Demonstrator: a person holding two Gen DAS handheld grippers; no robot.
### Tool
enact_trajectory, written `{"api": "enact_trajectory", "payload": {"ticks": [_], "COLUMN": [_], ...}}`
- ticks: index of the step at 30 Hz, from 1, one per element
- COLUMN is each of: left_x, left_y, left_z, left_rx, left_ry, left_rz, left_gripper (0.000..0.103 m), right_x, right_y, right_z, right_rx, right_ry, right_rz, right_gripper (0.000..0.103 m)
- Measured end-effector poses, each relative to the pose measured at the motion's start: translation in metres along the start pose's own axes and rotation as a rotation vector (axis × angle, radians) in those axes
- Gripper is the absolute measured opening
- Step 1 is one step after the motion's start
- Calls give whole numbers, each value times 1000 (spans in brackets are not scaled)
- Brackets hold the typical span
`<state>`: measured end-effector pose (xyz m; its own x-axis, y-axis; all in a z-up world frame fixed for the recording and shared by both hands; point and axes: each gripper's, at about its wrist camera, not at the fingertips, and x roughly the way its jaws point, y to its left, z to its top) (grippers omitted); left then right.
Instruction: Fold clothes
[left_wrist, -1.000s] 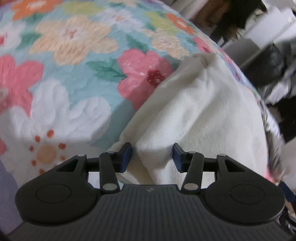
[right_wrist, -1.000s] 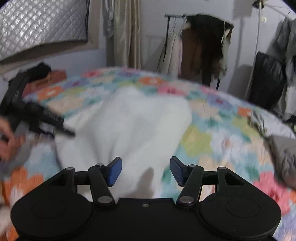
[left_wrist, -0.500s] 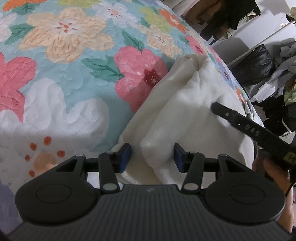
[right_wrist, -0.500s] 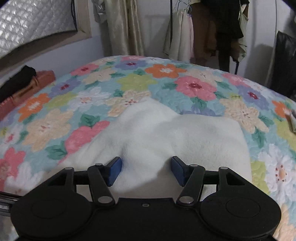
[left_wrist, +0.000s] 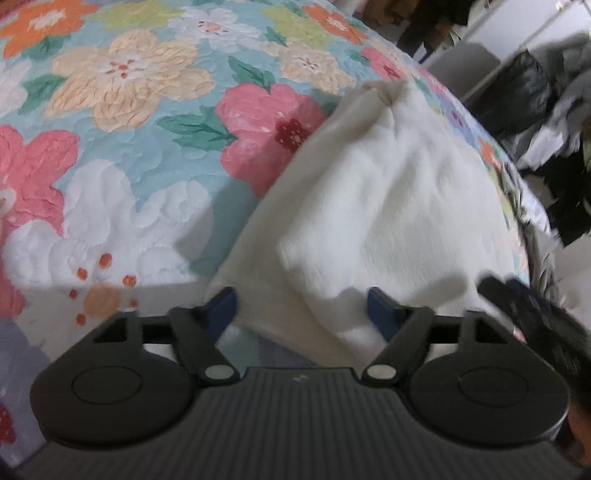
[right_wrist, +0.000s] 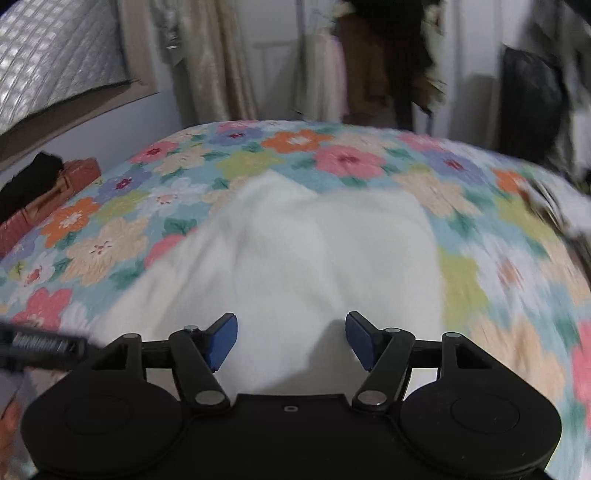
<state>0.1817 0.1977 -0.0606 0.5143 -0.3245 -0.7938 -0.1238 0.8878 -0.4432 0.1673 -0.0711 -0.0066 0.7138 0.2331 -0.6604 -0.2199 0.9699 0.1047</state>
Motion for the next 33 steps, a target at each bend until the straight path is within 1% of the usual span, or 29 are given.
{"api": "enact_trajectory", "payload": {"ticks": [2, 3, 4, 6, 7, 10, 12, 13, 16, 17, 19, 21, 23, 25, 27, 30, 33], "left_x": [-7, -12, -17, -31, -37, -49, -52, -54, -56, -55, -47, -39, -33, -31, -35, -39, -39], "left_y": [-11, -18, -24, -36, -43, -72, -91, -99, -118, -124, -135, -142, -147, -151, -153, -151, -149], "left_z": [-9, -15, -22, -40, -49, -74, -86, -91, -108, -114, -127, -140, -148, -148, -147, -145, -144], "left_rx": [-3, -9, -14, 11, 33, 150, 219, 242, 273, 292, 334, 374, 415, 424, 414, 390, 375], "left_ry": [23, 44, 47, 13, -7, -47, -52, -52, -46, -45, -47, -62, -46, -43, -62, -92, -96], "left_rz": [44, 55, 47, 26, 28, 103, 132, 136, 115, 120, 157, 210, 246, 256, 242, 220, 228], "left_gripper": [98, 98, 98, 98, 98, 98, 98, 98, 99, 101, 103, 103, 103, 103, 103, 103, 103], "right_x": [-24, -35, -45, -63, -70, -92, -104, -110, -123, -127, -134, -137, -140, -139, -138, -139, -139], "right_y": [-6, -8, -10, -14, -17, -24, -28, -29, -35, -38, -42, -46, -50, -54, -58, -60, -60], "right_z": [-16, -24, -31, -43, -47, -56, -59, -60, -65, -67, -73, -82, -88, -87, -87, -86, -90], "right_rx": [23, 29, 32, 36, 39, 51, 32, 19, 13, 12, -4, -32, -50, -39, -27, -20, -13], "right_ry": [-10, -17, -21, -22, -21, -17, -8, -2, 18, 20, 4, -32, -58, -53, -48, -64, -72], "right_rz": [16, 16, 3, -11, -8, 22, 39, 47, 61, 64, 63, 49, 42, 54, 66, 80, 85], "right_gripper": [77, 77, 77, 77, 77, 77, 83, 89, 90, 91, 94, 94, 94, 94, 95, 95, 95]}}
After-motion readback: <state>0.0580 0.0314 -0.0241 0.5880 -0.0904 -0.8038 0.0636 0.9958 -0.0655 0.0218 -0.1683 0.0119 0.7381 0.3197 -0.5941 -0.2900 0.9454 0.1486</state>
